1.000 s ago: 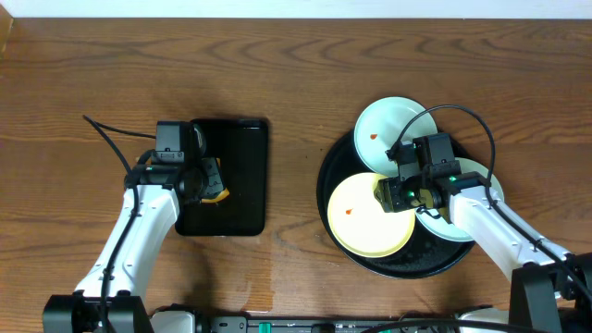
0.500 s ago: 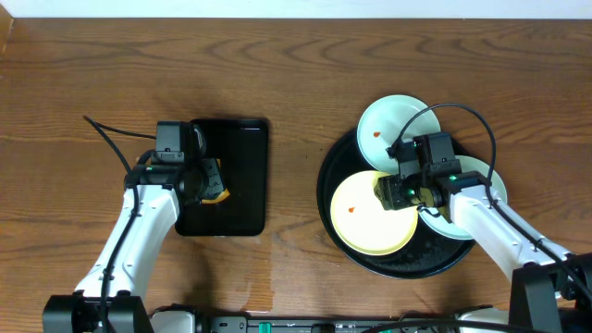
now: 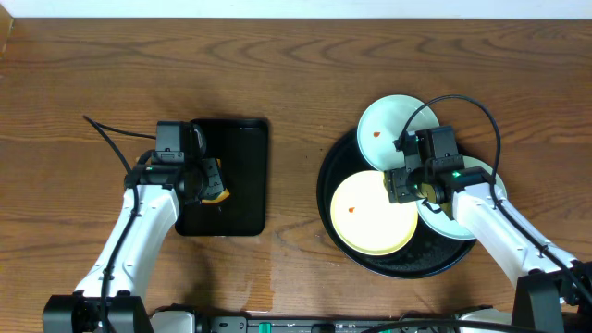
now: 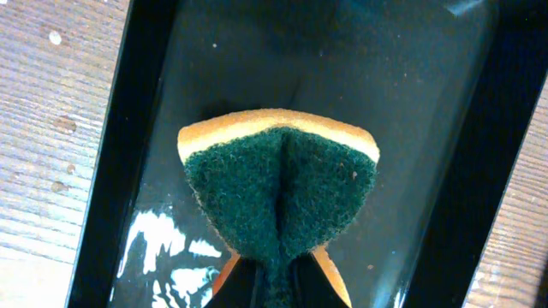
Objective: Clean dirty plates on tray and stack at the side
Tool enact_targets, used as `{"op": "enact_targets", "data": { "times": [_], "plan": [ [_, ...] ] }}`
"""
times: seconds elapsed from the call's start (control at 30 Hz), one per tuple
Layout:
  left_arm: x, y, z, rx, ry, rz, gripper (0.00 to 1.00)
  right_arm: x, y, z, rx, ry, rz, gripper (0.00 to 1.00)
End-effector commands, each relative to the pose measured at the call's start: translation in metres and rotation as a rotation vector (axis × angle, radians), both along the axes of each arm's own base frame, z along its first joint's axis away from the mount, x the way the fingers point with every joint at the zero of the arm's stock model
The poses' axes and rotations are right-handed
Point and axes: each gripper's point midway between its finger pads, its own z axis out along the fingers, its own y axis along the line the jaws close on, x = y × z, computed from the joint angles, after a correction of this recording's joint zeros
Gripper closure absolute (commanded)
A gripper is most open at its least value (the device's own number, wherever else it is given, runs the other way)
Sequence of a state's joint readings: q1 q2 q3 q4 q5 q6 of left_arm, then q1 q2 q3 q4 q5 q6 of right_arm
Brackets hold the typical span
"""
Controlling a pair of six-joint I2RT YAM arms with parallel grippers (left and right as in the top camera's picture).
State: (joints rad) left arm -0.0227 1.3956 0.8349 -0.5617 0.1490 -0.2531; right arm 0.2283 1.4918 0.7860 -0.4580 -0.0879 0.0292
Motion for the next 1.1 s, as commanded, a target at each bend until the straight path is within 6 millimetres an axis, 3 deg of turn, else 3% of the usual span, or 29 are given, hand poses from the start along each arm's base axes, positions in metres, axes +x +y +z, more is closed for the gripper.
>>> {"op": "enact_targets", "data": {
  "times": [0.0,0.2,0.33,0.67,1.07],
  "plan": [
    [0.01,-0.001,0.013,0.004,-0.042,-0.016,0.92,0.001,-0.003,-0.001,-0.029,0.001,0.01,0.31],
    [0.01,-0.001,0.013,0.004,-0.042,-0.017,0.92,-0.01,0.008,-0.017,0.026,0.075,0.038,0.33],
    [0.01,-0.001,0.013,0.004,-0.042,-0.016,0.92,-0.013,0.008,-0.023,0.028,0.099,0.04,0.42],
    [0.01,-0.001,0.013,0.004,-0.042,-0.016,0.93,-0.031,0.004,-0.029,0.022,0.188,-0.003,0.57],
    [0.012,-0.013,0.022,-0.061,-0.073,-0.045,0.93,-0.03,-0.001,-0.029,0.014,0.192,-0.064,0.78]
  ]
}}
